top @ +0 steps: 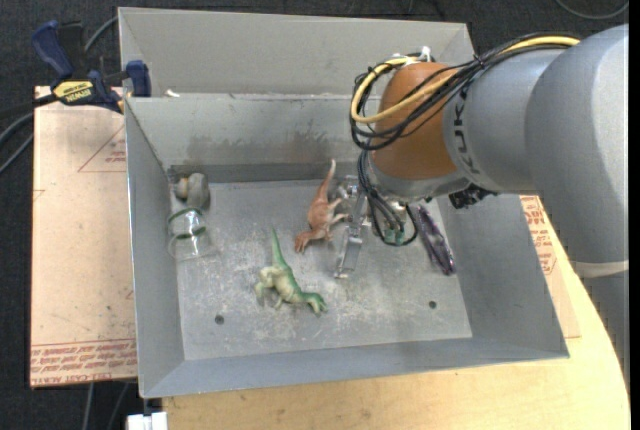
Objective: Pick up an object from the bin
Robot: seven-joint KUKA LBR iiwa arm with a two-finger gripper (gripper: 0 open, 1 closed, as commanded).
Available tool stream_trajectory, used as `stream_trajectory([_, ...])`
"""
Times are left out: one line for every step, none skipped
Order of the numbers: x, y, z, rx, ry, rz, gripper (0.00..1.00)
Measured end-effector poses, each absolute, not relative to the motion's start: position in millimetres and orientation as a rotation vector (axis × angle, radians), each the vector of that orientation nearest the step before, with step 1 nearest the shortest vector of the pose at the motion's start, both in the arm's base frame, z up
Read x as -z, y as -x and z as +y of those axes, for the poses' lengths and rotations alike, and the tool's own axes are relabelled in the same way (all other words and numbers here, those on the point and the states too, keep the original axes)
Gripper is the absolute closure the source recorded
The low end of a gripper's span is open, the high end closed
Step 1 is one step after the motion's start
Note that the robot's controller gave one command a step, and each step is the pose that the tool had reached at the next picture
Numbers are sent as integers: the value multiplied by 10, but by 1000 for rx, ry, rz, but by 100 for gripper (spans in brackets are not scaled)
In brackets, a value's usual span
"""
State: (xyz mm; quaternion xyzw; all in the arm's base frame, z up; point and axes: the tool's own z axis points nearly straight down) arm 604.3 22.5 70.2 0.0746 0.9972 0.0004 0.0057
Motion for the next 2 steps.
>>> stream_trajectory([-703,-6038,297,-14,-316,3123,0])
stream_trajectory([-711,-6329,659,3,777,3028,100])
